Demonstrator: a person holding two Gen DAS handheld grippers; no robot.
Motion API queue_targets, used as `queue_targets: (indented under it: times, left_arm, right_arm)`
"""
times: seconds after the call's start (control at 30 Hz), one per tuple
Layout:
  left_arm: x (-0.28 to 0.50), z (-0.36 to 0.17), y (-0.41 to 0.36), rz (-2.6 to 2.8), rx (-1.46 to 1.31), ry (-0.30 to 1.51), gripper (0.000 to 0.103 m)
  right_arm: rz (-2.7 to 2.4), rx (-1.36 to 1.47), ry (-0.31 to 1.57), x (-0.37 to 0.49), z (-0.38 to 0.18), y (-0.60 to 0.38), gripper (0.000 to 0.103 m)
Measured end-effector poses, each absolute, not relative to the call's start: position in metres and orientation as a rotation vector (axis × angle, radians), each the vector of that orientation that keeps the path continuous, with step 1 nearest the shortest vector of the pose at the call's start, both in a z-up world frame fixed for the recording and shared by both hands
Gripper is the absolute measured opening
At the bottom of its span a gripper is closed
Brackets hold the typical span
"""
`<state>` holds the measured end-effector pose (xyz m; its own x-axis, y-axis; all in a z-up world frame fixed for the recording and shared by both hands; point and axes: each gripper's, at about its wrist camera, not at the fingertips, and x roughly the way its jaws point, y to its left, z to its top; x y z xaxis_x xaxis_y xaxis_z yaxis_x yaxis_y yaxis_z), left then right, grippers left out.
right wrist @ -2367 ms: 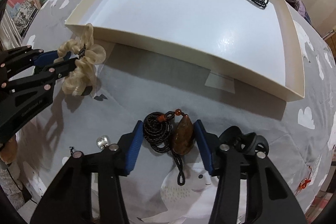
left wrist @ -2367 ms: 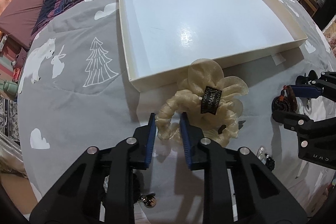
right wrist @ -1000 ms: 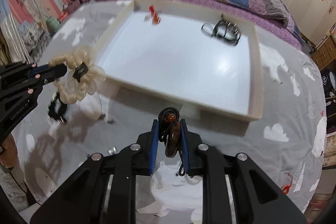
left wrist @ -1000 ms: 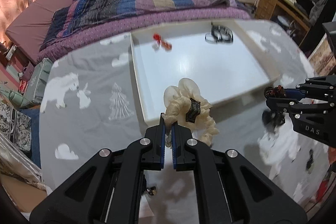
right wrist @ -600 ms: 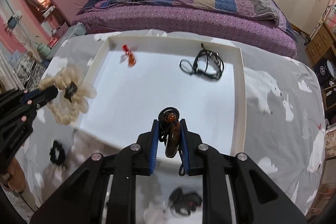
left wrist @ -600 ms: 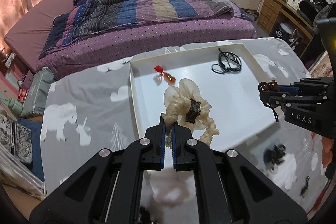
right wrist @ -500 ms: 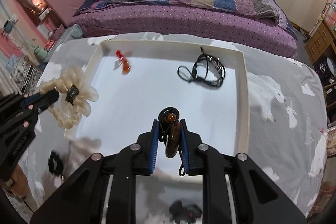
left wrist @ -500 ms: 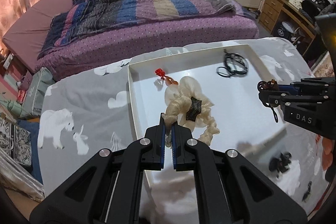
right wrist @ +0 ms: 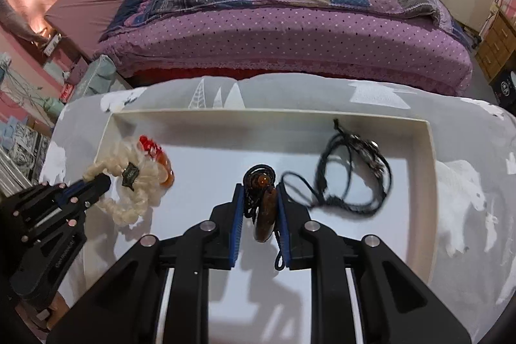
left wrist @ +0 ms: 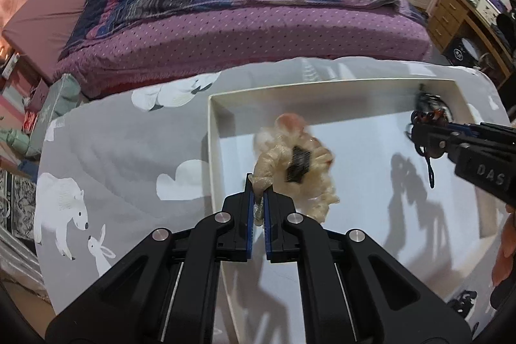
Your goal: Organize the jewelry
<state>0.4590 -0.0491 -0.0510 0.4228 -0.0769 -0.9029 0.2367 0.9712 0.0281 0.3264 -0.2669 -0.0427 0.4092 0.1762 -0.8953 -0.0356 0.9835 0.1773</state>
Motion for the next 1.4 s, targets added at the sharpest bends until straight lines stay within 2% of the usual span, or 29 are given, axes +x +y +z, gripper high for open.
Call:
queue_targets:
  times: [0.3, 0.4, 0.47, 0.6, 0.7, 0.73, 0.77, 1.0, 1.17, 1.3, 1.4]
  left_arm:
    - [0.469, -0.063, -0.049, -0.174, 0.177, 1.122, 0.003]
    - [0.466, -0.067, -0.052, -0.172, 0.186, 1.130, 0.004]
    - [0.464, -0.067, -0.053, -0.165, 0.208, 1.131, 0.009]
    - [0.463, -0.065, -0.051, -0.162, 0.207, 1.136, 0.010]
    - [0.457, -0.060, -0.049, -0.173, 0.194, 1.140, 0.021]
    - [0.455, -0.056, -0.050, -0.171, 0.197, 1.130, 0.034]
    - [0.452, -0.052, -0.050, -0.172, 0.198, 1.111, 0.041]
    - [0.431, -0.026, -0.054, -0.216, 0.178, 1.074, 0.052]
    - [0.406, 0.002, -0.055, -0.217, 0.197, 1.004, 0.076]
    - [0.388, 0.025, -0.042, -0.197, 0.180, 0.979, 0.084]
    - [0.370, 0.041, -0.026, -0.173, 0.152, 0.961, 0.097]
  right_arm:
    - [0.124, 0.141, 1.112, 0.338, -0.060, -0.271, 0.020]
    - [0.128, 0.132, 1.114, 0.340, -0.063, -0.270, 0.021]
    - [0.121, 0.115, 1.124, 0.341, -0.064, -0.269, 0.022]
    - [0.110, 0.088, 1.139, 0.343, -0.063, -0.267, 0.024]
    - [0.121, 0.081, 1.130, 0.341, -0.059, -0.267, 0.037]
    - [0.120, 0.073, 1.117, 0.339, -0.054, -0.268, 0.040]
    - [0.127, 0.073, 1.110, 0.338, -0.051, -0.269, 0.041]
    - [0.141, 0.097, 1.037, 0.316, -0.005, -0.287, 0.057]
    - [0.129, 0.085, 0.999, 0.283, 0.036, -0.304, 0.065]
    - [0.095, 0.049, 1.014, 0.250, 0.059, -0.323, 0.065]
    - [0.074, 0.049, 1.024, 0.224, 0.075, -0.340, 0.066]
